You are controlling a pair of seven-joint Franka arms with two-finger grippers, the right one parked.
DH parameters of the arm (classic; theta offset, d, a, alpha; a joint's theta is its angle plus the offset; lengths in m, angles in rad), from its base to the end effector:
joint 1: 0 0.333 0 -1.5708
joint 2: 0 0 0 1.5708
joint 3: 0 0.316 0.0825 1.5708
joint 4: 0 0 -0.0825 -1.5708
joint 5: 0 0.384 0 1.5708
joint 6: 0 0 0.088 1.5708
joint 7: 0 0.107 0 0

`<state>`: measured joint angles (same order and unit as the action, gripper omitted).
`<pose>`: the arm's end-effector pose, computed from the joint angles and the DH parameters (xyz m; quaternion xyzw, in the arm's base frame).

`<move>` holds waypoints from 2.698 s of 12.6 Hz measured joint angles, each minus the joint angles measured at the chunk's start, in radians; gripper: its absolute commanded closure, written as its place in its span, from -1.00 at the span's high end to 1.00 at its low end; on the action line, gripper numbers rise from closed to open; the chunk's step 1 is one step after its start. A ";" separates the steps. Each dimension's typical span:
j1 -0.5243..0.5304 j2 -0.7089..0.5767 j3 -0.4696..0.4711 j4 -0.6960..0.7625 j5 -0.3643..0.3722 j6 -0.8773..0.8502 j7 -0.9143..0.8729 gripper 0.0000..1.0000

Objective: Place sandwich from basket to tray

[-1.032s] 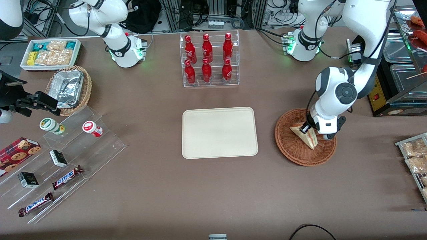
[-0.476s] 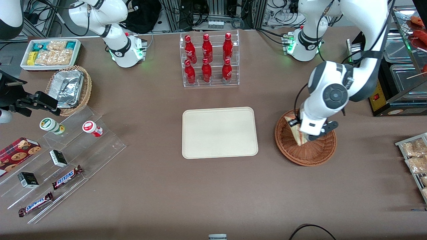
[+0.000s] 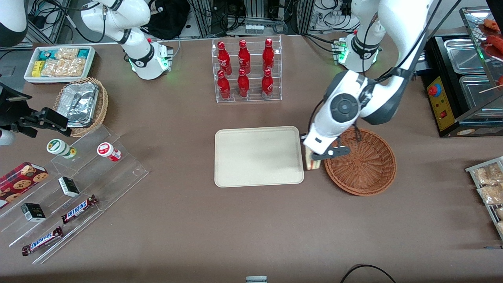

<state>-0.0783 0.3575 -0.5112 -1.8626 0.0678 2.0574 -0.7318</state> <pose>0.5216 -0.3229 0.3393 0.9948 0.0618 -0.0808 0.0102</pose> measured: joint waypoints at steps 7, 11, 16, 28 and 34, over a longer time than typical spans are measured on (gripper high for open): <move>-0.202 0.239 -0.023 0.241 0.193 0.005 -0.270 -0.95; -0.286 0.370 -0.023 0.371 0.310 0.005 -0.467 -0.94; -0.314 0.452 -0.023 0.433 0.323 0.005 -0.514 -0.87; -0.312 0.378 -0.028 0.494 0.322 -0.047 -0.505 1.00; -0.264 0.249 -0.025 0.489 0.322 -0.224 -0.374 1.00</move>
<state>-0.3428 0.6062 -0.5360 -1.3734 0.3893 1.8339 -1.1059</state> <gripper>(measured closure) 0.000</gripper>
